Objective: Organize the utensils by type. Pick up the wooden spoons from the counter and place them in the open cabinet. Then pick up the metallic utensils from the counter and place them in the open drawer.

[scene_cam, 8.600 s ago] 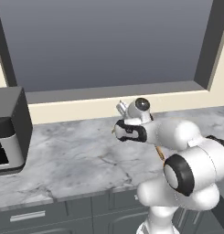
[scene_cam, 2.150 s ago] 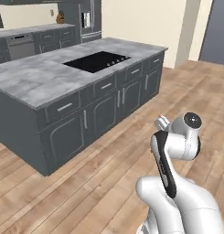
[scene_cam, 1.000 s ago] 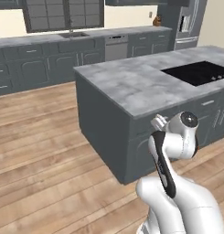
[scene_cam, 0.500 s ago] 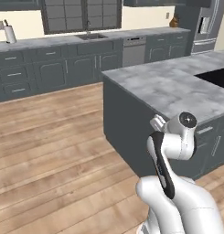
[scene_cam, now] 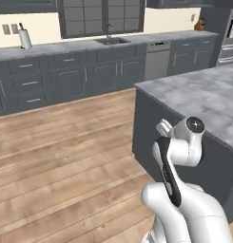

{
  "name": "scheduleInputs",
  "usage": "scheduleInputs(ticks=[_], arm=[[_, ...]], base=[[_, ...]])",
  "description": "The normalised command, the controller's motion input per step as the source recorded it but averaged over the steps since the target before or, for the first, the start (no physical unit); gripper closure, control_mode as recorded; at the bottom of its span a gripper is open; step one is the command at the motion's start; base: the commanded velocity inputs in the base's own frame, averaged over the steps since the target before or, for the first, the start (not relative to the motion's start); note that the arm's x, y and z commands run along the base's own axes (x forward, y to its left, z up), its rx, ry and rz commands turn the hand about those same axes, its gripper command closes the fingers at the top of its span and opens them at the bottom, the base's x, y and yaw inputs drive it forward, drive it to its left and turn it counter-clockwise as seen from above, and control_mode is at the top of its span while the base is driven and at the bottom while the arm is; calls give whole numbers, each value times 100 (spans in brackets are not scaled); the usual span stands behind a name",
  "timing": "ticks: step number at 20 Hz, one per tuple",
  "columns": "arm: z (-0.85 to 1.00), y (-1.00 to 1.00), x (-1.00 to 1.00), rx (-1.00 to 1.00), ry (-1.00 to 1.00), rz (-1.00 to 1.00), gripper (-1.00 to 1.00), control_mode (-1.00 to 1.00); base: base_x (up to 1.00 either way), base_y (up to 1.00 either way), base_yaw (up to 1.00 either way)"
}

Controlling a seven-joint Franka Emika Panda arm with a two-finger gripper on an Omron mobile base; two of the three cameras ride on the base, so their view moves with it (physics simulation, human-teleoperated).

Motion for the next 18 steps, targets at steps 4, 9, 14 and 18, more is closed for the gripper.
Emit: scheduleInputs(ticks=[4,9,14,18], arm=[[0,0,0,0,0,0,100,100],[0,0,0,0,0,0,100,100],[0,0,0,0,0,0,100,100],[0,0,0,0,0,0,100,100]], base=[[100,63,4],[100,51,5],[98,55,-3],[99,65,-14]])
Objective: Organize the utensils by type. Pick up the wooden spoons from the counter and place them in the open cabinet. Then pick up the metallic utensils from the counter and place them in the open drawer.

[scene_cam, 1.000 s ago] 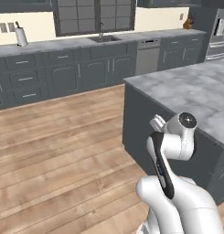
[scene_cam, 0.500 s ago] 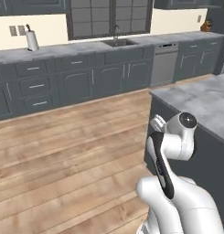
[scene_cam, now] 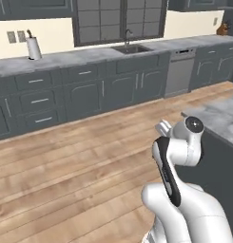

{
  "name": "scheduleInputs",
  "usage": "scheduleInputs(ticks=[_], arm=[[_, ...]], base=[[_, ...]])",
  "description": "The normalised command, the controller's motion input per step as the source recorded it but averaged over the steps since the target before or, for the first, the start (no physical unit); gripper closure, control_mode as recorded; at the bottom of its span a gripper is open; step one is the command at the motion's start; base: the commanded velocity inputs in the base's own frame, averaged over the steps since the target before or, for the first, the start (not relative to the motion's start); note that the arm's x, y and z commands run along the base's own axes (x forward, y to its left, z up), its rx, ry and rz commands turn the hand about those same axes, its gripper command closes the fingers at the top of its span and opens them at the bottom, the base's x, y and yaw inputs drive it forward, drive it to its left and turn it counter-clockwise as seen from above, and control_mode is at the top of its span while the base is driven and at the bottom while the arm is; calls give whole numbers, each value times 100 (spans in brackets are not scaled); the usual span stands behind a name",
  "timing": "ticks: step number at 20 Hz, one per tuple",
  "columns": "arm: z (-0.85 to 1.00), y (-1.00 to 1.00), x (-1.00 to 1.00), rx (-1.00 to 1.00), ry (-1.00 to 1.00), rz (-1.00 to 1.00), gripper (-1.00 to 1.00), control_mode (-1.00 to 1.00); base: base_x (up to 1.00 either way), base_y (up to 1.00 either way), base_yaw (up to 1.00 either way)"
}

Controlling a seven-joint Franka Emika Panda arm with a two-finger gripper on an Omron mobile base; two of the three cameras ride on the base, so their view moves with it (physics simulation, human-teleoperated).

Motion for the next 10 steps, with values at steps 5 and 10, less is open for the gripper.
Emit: scheduleInputs(ticks=[5,10], arm=[[0,0,0,0,0,0,100,100],[0,0,0,0,0,0,100,100]], base=[[90,74,-35],[77,57,-55]])
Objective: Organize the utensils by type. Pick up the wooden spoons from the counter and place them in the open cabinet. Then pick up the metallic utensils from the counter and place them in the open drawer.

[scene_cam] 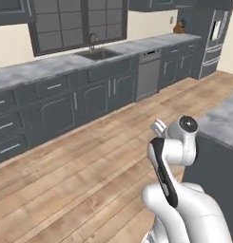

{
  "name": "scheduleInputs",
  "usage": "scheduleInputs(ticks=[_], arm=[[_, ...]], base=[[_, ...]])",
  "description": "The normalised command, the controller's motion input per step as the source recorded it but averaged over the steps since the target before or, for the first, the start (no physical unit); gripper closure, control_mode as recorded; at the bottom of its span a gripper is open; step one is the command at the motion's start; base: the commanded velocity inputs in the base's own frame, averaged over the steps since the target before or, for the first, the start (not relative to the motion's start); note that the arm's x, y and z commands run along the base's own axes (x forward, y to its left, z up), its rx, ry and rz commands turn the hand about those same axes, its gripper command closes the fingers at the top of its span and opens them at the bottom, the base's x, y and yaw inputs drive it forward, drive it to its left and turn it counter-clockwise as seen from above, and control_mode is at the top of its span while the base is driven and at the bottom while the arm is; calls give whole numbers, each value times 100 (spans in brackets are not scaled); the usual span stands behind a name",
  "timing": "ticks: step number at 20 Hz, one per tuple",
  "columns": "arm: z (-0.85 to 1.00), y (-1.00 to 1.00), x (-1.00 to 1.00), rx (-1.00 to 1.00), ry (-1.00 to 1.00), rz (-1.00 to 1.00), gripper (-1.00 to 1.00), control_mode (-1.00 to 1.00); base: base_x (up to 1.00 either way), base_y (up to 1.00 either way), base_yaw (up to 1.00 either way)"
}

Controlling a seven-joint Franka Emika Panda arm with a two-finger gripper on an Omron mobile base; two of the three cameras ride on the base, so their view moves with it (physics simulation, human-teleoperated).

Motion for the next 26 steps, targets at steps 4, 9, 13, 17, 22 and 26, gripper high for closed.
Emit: scheduleInputs(ticks=[4,9,13,17,22,26], arm=[[0,0,0,0,0,0,100,100],[0,0,0,0,0,0,100,100],[0,0,0,0,0,0,100,100],[0,0,0,0,0,0,100,100],[0,0,0,0,0,0,100,100],[0,0,0,0,0,0,100,100]], base=[[78,64,-59],[95,87,-38],[100,87,-19],[100,64,3],[100,42,20],[100,18,32]])
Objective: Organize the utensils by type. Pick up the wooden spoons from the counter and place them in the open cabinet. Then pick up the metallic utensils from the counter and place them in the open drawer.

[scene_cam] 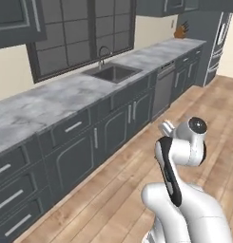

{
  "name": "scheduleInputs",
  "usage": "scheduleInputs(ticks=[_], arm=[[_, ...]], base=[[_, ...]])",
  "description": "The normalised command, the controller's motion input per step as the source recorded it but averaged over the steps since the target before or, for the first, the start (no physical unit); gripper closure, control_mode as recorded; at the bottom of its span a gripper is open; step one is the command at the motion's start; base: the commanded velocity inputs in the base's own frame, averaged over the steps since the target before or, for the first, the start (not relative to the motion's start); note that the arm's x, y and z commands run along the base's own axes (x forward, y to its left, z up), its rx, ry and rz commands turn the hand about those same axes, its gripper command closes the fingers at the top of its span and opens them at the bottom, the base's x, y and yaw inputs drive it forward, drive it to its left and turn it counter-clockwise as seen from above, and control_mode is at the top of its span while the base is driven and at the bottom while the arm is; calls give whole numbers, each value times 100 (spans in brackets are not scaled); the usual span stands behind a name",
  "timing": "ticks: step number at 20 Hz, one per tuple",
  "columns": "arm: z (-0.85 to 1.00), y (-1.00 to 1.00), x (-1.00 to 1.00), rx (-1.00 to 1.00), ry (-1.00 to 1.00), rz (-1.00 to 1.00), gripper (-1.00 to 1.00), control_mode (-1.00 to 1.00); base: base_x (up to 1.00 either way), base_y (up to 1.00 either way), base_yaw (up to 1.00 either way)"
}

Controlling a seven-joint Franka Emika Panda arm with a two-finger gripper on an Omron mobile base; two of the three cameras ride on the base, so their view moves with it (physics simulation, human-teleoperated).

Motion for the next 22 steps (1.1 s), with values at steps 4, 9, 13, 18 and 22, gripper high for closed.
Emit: scheduleInputs(ticks=[4,9,13,18,22], arm=[[0,0,0,0,0,0,100,100],[0,0,0,0,0,0,100,100],[0,0,0,0,0,0,100,100],[0,0,0,0,0,0,100,100],[0,0,0,0,0,0,100,100]], base=[[100,2,14],[100,0,-28],[100,0,-40],[100,-4,-42],[100,-39,-37]])
